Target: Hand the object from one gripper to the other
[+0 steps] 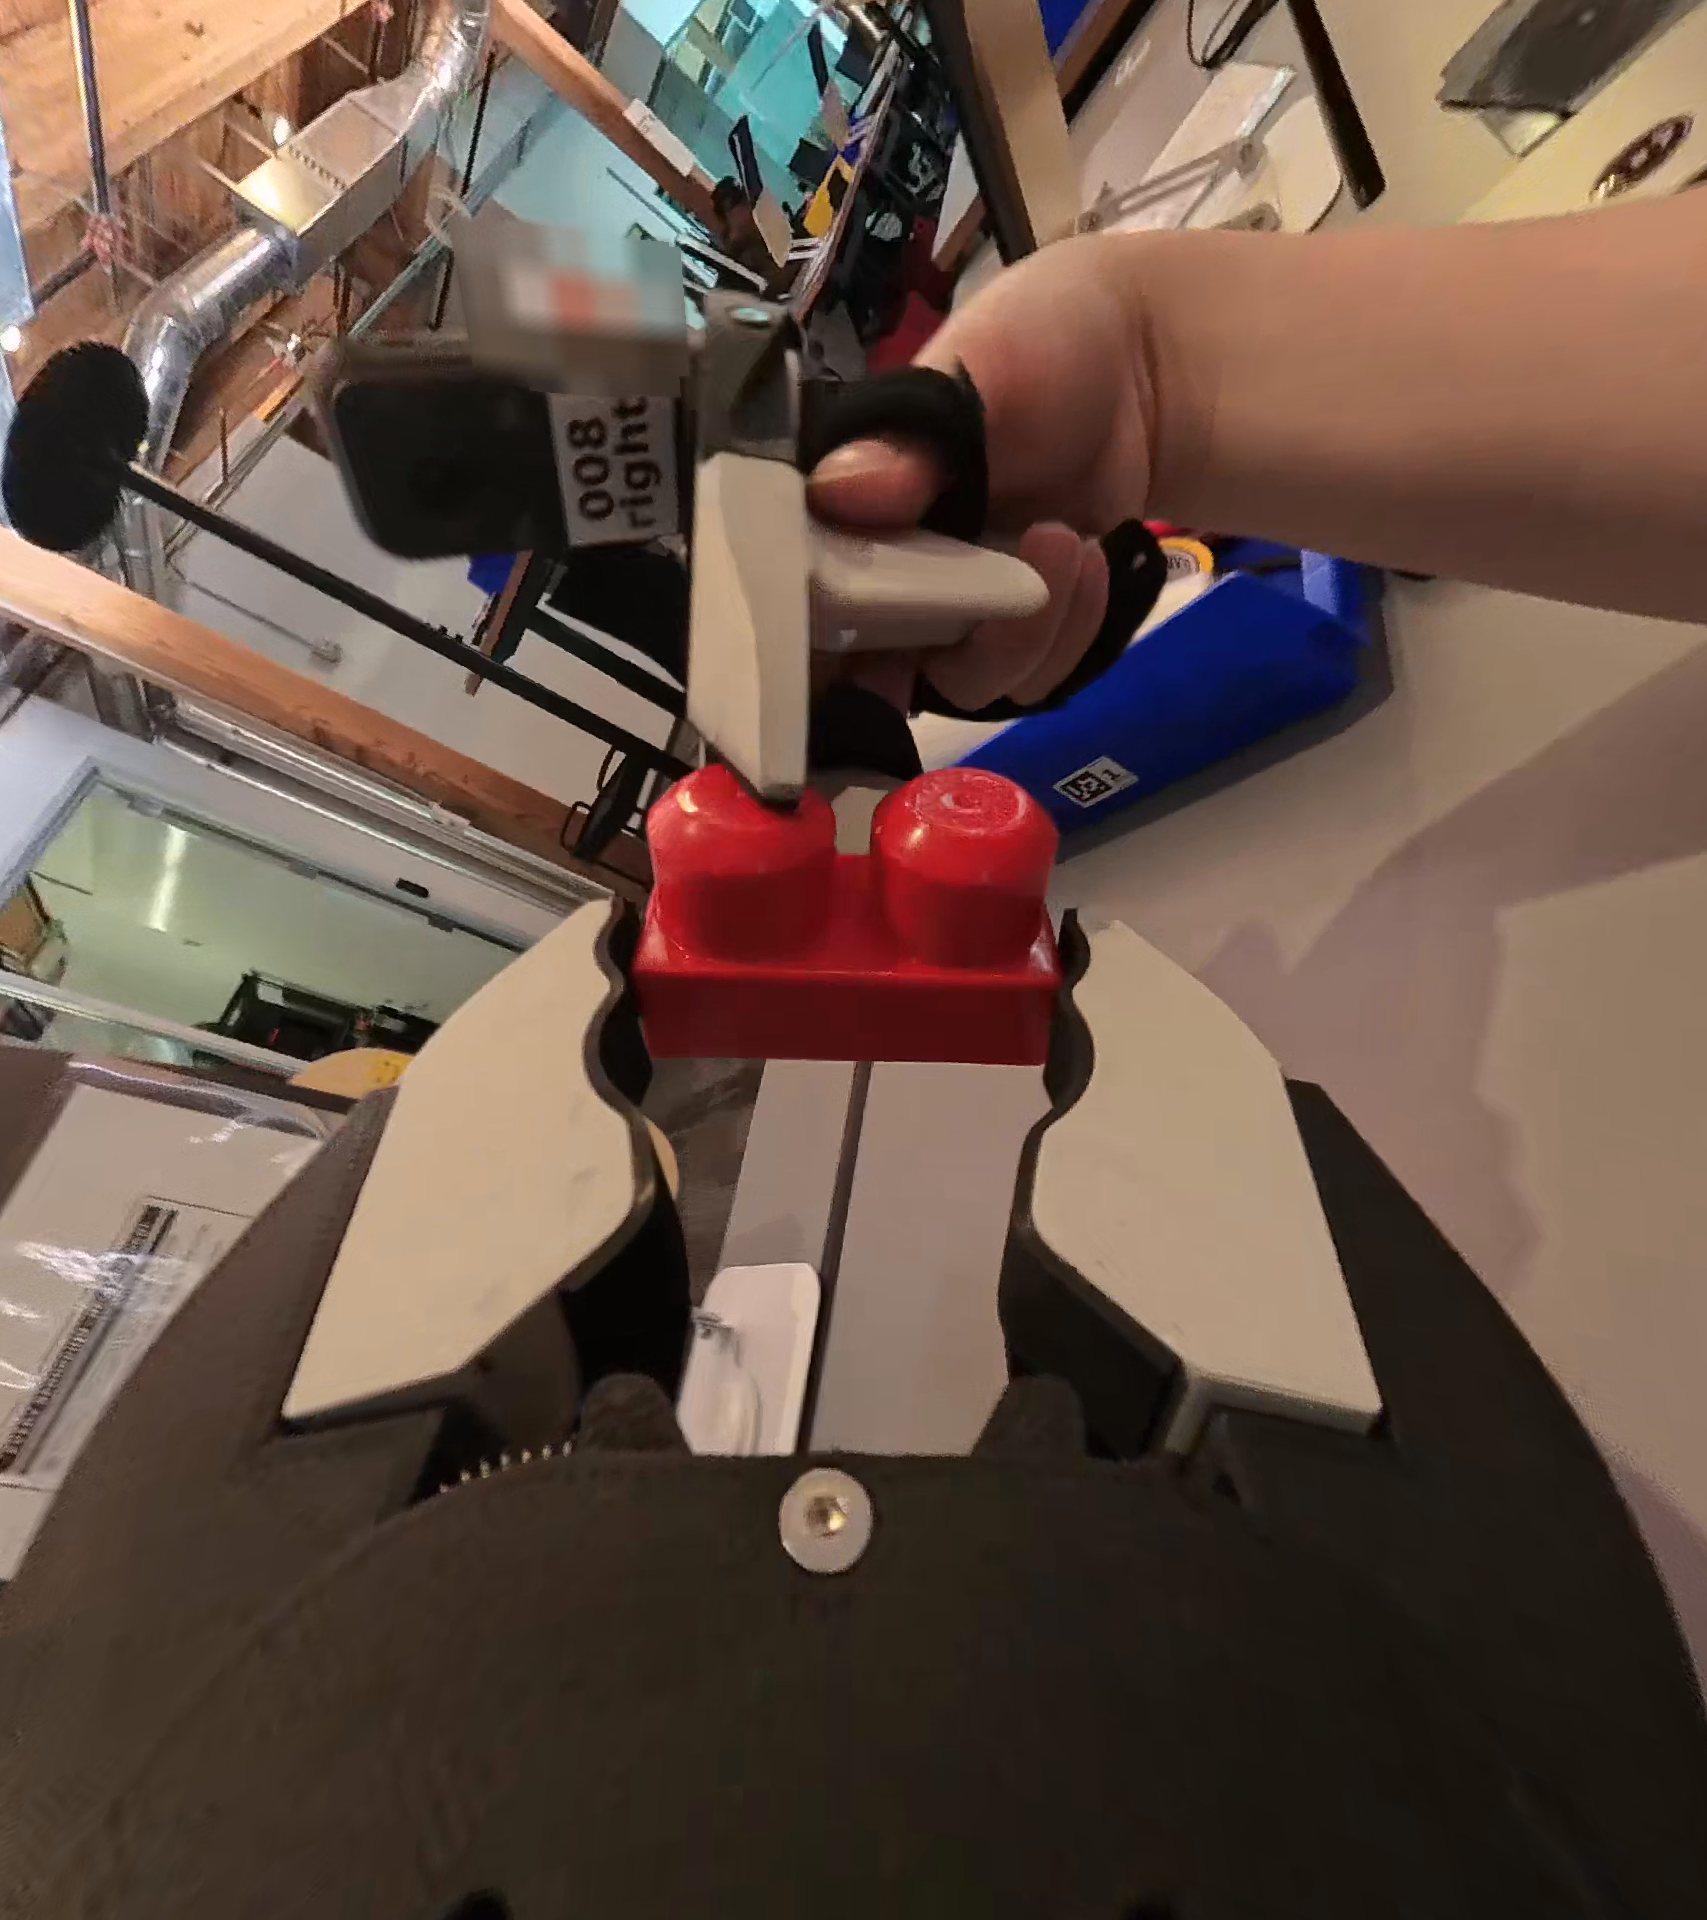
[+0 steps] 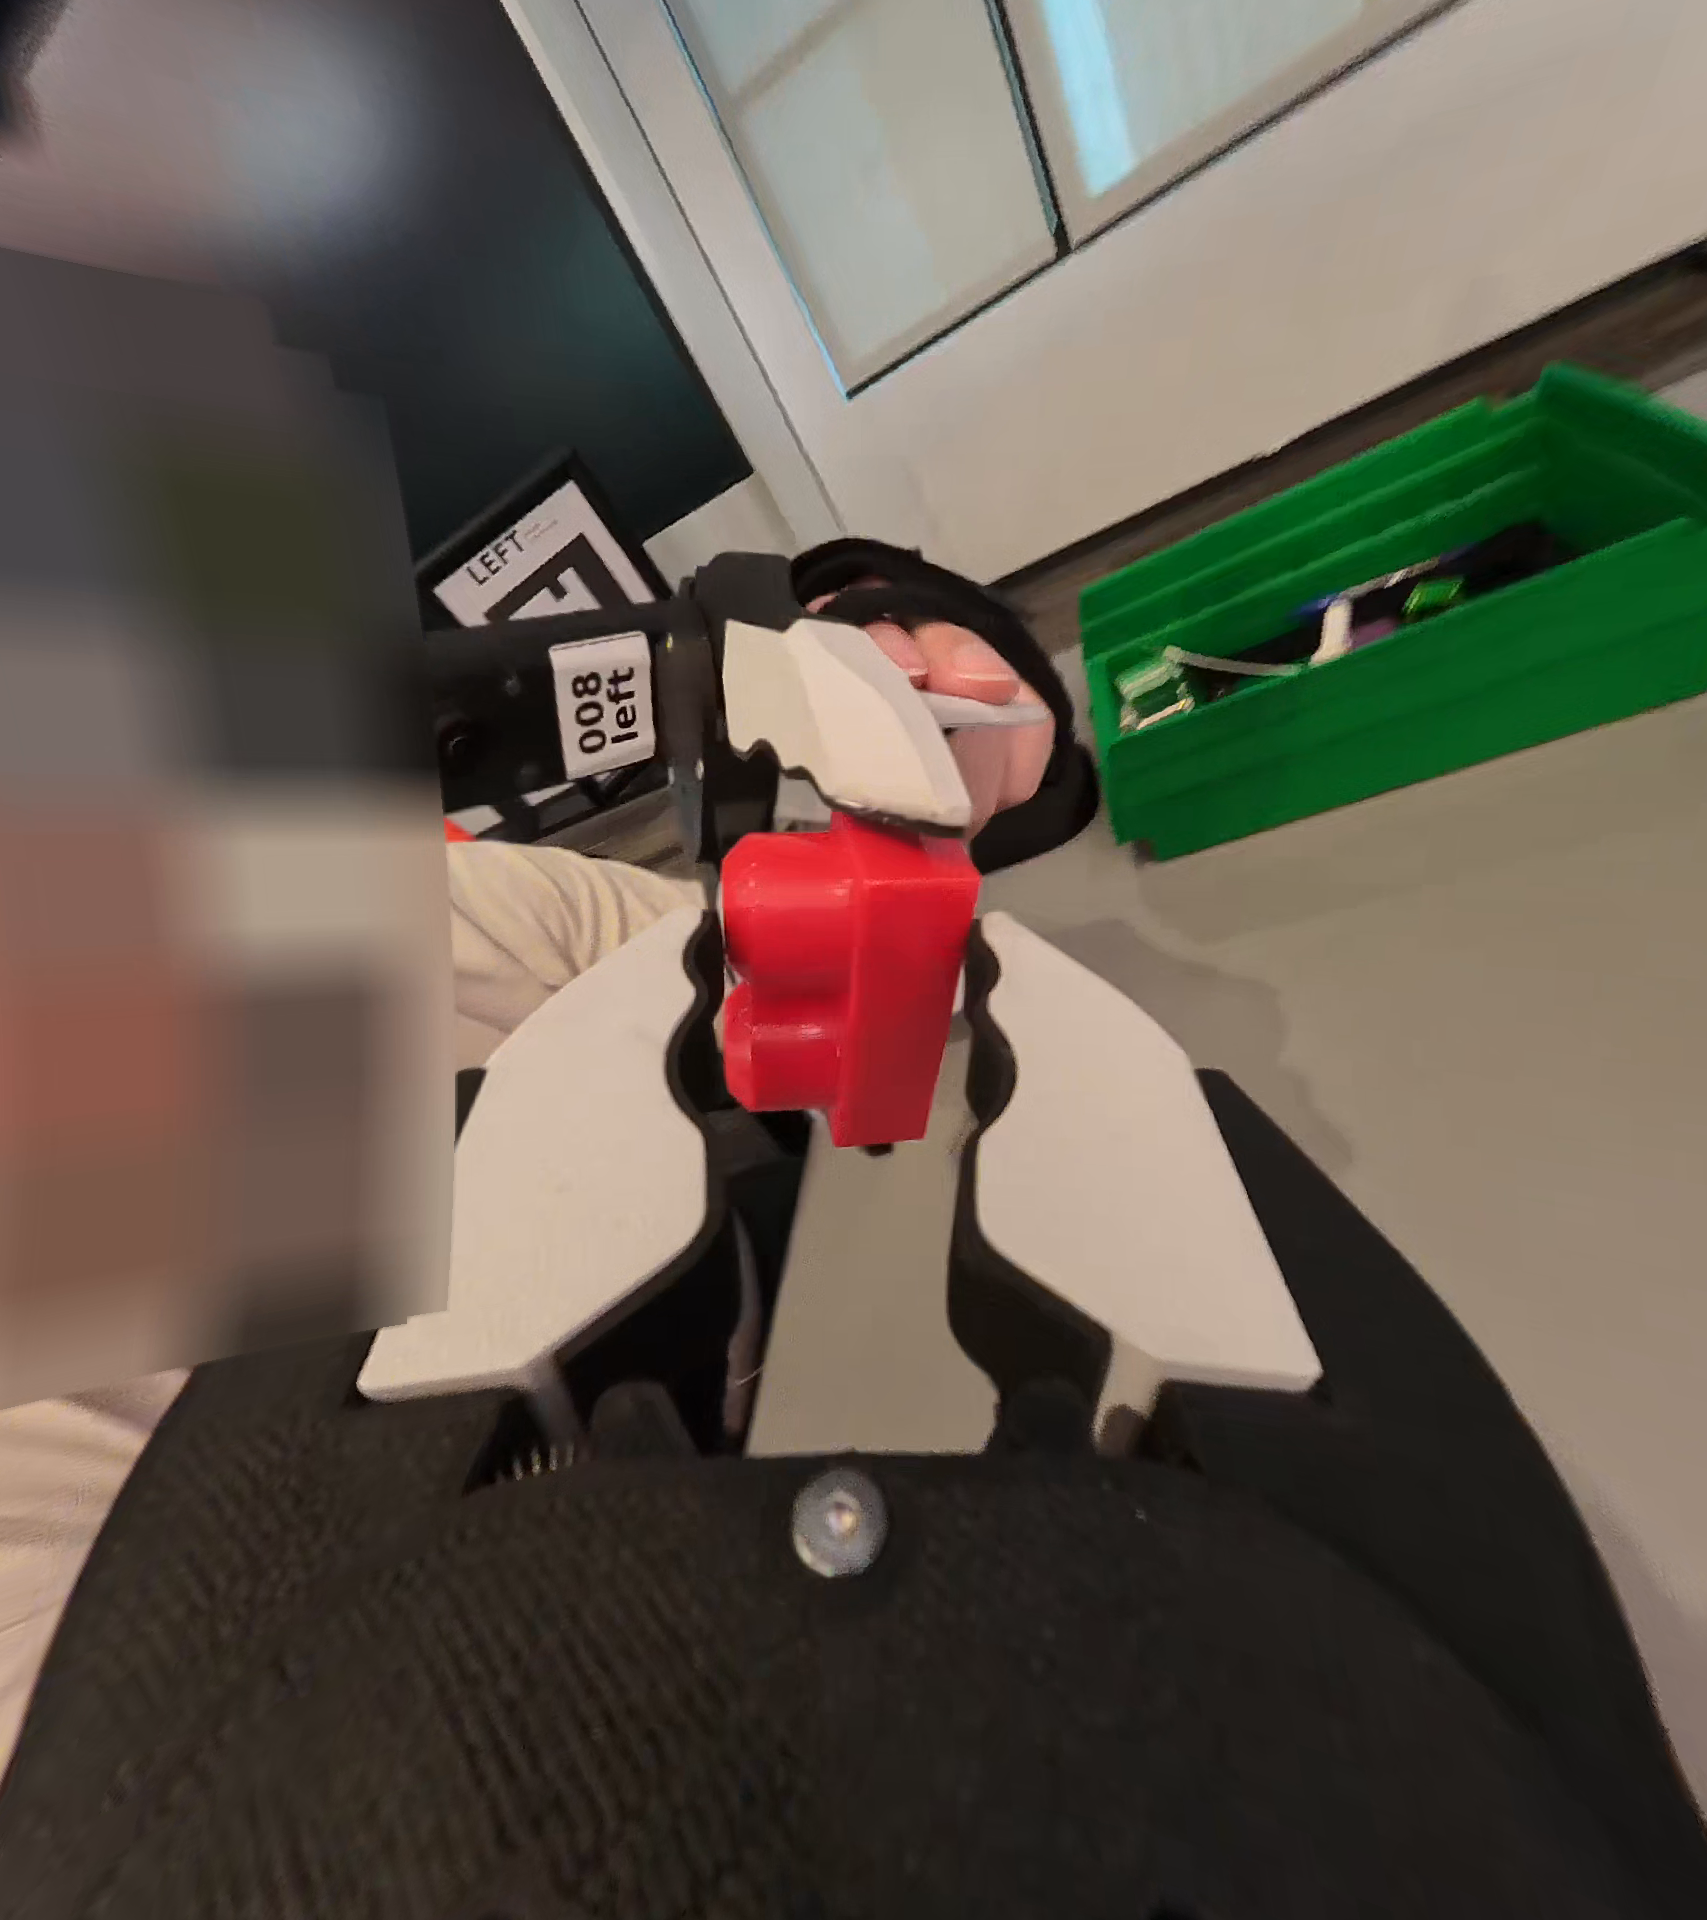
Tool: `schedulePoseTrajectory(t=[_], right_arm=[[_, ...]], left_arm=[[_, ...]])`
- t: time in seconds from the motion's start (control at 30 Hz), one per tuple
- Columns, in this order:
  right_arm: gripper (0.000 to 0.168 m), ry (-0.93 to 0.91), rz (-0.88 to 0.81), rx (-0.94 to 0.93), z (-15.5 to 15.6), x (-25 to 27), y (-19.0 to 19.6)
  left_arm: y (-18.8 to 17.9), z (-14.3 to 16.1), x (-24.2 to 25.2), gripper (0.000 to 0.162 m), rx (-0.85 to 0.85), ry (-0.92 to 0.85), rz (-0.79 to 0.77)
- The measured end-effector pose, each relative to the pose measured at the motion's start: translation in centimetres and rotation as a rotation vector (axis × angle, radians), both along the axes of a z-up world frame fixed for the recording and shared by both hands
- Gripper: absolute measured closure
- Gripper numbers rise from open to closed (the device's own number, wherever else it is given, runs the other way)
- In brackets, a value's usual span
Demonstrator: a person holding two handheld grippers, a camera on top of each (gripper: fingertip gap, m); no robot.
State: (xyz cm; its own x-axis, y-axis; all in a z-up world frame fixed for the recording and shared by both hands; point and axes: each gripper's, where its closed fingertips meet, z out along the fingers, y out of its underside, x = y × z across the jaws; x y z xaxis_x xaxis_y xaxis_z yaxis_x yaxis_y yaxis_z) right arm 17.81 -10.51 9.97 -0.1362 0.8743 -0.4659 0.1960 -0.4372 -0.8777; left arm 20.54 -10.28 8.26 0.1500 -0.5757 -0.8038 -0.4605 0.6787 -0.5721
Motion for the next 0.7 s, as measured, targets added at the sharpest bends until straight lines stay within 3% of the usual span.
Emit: schedulePoseTrajectory(t=[0.03,0.17,0.33,0.43,0.7], right_arm=[[0.117,0.021,-0.032,0.045,0.4,0.1,0.4],[0.092,0.169,-0.150,0.379,2.7,1.1,1.1],[0.096,0.330,-0.461,1.068,5.7,2.0,1.7],[0.106,0.256,-0.553,1.454,5.2,0.7,1.1],[0.117,0.100,-0.518,1.662,3.2,-3.2,0.7]], left_arm=[[0.0,0.5,-0.1,0.087,-0.042,-0.028,-0.001],[0.1,3.9,-1.6,0.087,-0.286,-0.239,-0.057],[-1.0,6.4,-3.2,0.087,-0.857,-0.417,-0.254],[-1.0,6.4,-3.5,0.087,-1.146,-0.443,-0.344],[-0.7,3.0,-2.7,0.087,-1.323,-0.288,-0.289]])
